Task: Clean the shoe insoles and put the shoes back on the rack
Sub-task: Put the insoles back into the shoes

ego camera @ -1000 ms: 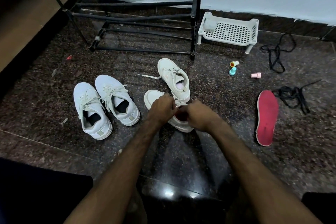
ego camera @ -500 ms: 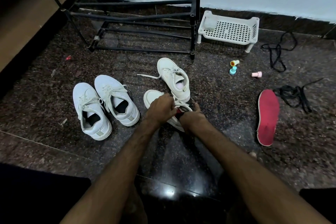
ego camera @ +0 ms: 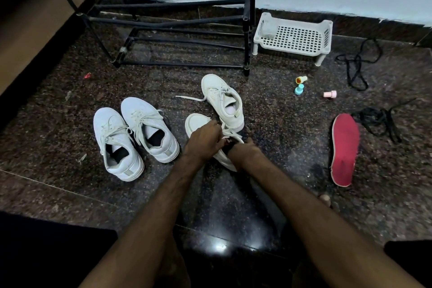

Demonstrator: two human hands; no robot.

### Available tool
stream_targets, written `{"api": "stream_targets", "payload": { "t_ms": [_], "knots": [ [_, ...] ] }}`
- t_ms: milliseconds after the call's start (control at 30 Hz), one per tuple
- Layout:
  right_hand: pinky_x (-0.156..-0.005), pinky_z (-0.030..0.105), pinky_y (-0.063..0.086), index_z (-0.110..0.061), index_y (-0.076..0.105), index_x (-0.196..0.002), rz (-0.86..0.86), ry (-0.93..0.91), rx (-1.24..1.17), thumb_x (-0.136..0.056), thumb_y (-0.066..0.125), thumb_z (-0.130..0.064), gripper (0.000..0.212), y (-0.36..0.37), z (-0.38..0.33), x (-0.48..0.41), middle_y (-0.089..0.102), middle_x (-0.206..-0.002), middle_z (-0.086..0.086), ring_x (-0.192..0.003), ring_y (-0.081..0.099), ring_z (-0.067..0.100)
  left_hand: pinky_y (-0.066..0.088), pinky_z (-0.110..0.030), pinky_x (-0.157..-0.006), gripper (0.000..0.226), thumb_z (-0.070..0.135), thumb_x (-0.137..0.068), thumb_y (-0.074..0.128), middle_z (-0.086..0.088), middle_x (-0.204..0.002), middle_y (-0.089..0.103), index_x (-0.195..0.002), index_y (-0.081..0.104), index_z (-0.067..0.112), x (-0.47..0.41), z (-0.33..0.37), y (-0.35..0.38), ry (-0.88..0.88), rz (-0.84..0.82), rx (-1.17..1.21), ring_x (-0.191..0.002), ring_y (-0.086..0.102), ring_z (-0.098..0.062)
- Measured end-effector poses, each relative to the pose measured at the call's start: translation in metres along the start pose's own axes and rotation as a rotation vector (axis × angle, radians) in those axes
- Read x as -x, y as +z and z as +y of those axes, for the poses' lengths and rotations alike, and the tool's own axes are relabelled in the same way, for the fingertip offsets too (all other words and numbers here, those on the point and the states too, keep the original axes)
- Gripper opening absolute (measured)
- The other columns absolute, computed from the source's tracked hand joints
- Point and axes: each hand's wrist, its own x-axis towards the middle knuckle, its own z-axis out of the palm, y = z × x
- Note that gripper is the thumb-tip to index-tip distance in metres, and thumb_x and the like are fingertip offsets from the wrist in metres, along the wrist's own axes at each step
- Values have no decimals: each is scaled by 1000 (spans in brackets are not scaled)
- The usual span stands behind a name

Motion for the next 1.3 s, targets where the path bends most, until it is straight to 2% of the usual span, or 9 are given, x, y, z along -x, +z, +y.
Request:
{"api": "stream_targets", "payload": {
  "t_ms": [100, 233, 467, 600, 733, 1000, 1133, 1200, 1300],
  "knots": [
    [-117, 46, 11, -7, 43, -139, 54, 21, -62, -103, 25, -19, 43, -2, -3, 6, 51, -140, 11, -132, 43, 28, 44, -41, -72, 18, 29, -85, 65, -7, -98, 55, -85, 58, 12, 3, -2, -2, 2, 16, 18, -90, 58, -28],
    [-98, 40, 41, -20, 50, -78, 58, -26, -108, -98, 41, -20, 22, 11, -7, 7, 61, -121, 15, -116, 57, 30, 47, -46, -73, 17, 26, -86, 66, -8, -92, 54, -84, 59, 11, 7, -15, -3, 42, 13, 72, -85, 59, -31],
    [-109, 58, 25, -10, 27, -148, 78, 21, -43, -102, 34, -15, 47, 7, -23, -6, 38, -149, 11, -130, 45, 32, 49, -47, -70, 16, 23, -86, 66, -9, -90, 54, -86, 60, 8, 11, -20, -1, 74, 34, 104, -80, 59, -31],
    [-111, 62, 15, -14, 34, -145, 70, 58, 61, -98, 44, -15, 48, 13, -25, -13, 47, -143, 6, -130, 46, 25, 47, -41, -71, 17, 22, -86, 66, -11, -93, 56, -88, 62, 6, 11, -15, -4, 59, 51, 94, -82, 60, -30],
    [-106, 40, 39, -11, 35, -144, -63, -65, -72, -91, 60, -22, 60, 7, -10, -24, 51, -139, 12, -127, 50, 32, 45, -40, -71, 17, 24, -87, 66, -9, -94, 55, -88, 61, 8, 11, -14, -5, 41, 54, 82, -84, 59, -29],
    [-109, 58, 27, -6, 26, -148, 310, -138, 85, -97, 36, -12, 52, 22, -36, -20, 36, -149, 16, -138, 32, 28, 46, -43, -71, 19, 23, -88, 63, -11, -97, 56, -92, 61, 4, 15, -30, -13, 4, 69, -3, -86, 59, -33],
    [-61, 19, 34, -8, 63, -121, 359, 74, -233, -96, 31, -12, 41, 11, -50, -12, 44, -69, 6, -106, 59, 29, 49, -46, -70, 20, 25, -89, 61, -10, -98, 55, -93, 60, 6, 19, -38, -14, -9, 54, -43, -87, 60, -35],
    [-58, 24, 27, -4, 60, -119, 227, -41, -279, -100, 35, -18, 35, 11, -48, -18, 26, -64, -1, -114, 55, 34, 49, -46, -69, 20, 26, -89, 60, -10, -98, 55, -94, 60, 7, 20, -39, -13, -13, 63, -56, -86, 60, -36],
    [-76, 30, 34, -1, 57, -122, 177, -87, -202, -100, 37, -20, 35, 4, -47, -22, 49, -77, 10, -115, 54, 34, 49, -45, -66, 21, 27, -90, 59, -9, -99, 55, -95, 61, 7, 20, -41, -14, -33, 65, -76, -85, 61, -35]
  ]
}}
